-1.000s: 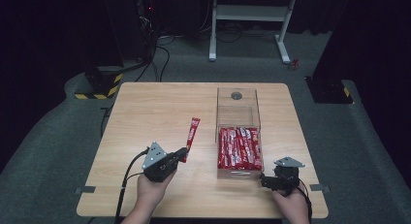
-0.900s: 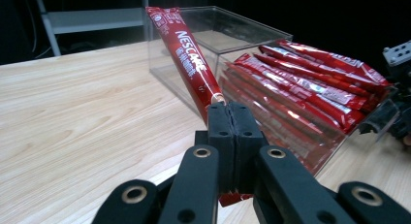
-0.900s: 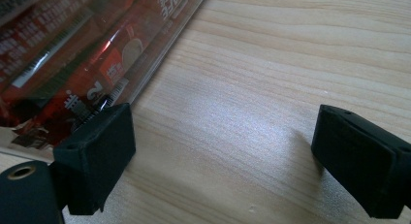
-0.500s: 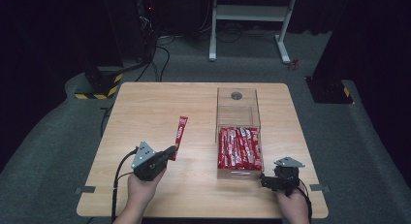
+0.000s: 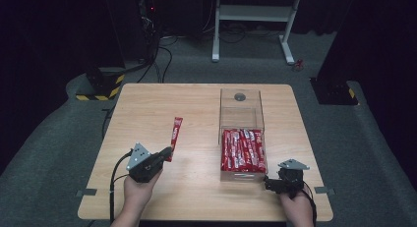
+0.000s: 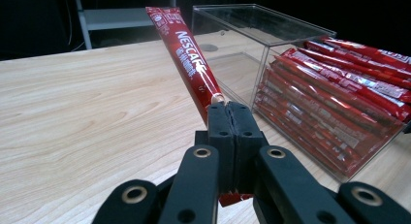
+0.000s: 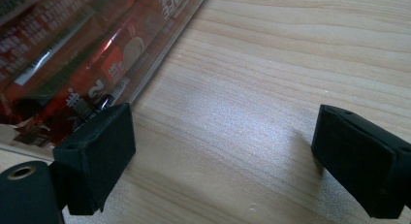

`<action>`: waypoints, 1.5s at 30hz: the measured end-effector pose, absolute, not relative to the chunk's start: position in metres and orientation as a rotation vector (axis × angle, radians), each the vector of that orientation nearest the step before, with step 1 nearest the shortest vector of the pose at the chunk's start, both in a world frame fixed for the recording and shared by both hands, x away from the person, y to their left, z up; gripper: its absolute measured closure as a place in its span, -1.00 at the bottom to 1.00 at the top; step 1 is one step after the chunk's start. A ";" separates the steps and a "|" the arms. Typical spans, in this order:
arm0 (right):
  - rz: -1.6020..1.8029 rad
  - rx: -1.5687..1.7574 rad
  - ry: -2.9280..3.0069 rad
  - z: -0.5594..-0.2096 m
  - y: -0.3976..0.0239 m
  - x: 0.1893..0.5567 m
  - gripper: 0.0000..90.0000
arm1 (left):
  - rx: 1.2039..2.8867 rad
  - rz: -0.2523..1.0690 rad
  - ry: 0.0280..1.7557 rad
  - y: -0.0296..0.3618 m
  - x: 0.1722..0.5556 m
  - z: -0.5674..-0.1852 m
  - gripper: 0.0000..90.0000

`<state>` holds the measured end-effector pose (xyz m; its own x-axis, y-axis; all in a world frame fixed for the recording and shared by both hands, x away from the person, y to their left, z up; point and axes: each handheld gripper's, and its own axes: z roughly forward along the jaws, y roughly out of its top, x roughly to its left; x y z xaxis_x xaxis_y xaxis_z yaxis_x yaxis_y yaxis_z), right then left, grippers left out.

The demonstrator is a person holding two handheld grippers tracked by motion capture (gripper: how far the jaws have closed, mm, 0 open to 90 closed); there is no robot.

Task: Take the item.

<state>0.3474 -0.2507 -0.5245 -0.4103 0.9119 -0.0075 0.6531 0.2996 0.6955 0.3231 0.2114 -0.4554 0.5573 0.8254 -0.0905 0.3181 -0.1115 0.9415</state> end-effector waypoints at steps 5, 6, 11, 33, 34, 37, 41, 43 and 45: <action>0.872 1.399 2.170 -0.524 -0.251 0.347 -0.82 | 1.681 0.575 0.990 0.216 0.326 -0.459 0.98; 0.872 1.399 2.170 -0.524 -0.251 0.347 -0.82 | 1.678 0.571 0.997 0.217 0.327 -0.459 0.98; 0.873 1.399 2.170 -0.524 -0.251 0.347 -0.82 | 1.698 0.594 1.039 0.225 0.338 -0.464 0.98; 0.872 1.399 2.170 -0.524 -0.251 0.347 -0.82 | 1.769 0.563 1.180 0.238 0.370 -0.498 0.98; 0.872 1.399 2.170 -0.524 -0.251 0.347 -0.82 | 1.773 0.554 1.191 0.238 0.372 -0.500 0.98; 0.872 1.399 2.170 -0.524 -0.251 0.347 -0.82 | 1.786 0.549 1.211 0.236 0.374 -0.504 0.98; 0.872 1.399 2.170 -0.524 -0.251 0.347 -0.82 | 1.801 0.530 1.233 0.235 0.379 -0.510 0.98; 0.872 1.399 2.170 -0.524 -0.251 0.347 -0.82 | 1.796 0.516 1.253 0.235 0.381 -0.512 0.98; 0.872 1.399 2.170 -0.524 -0.251 0.347 -0.82 | 1.797 0.508 1.264 0.234 0.383 -0.514 0.98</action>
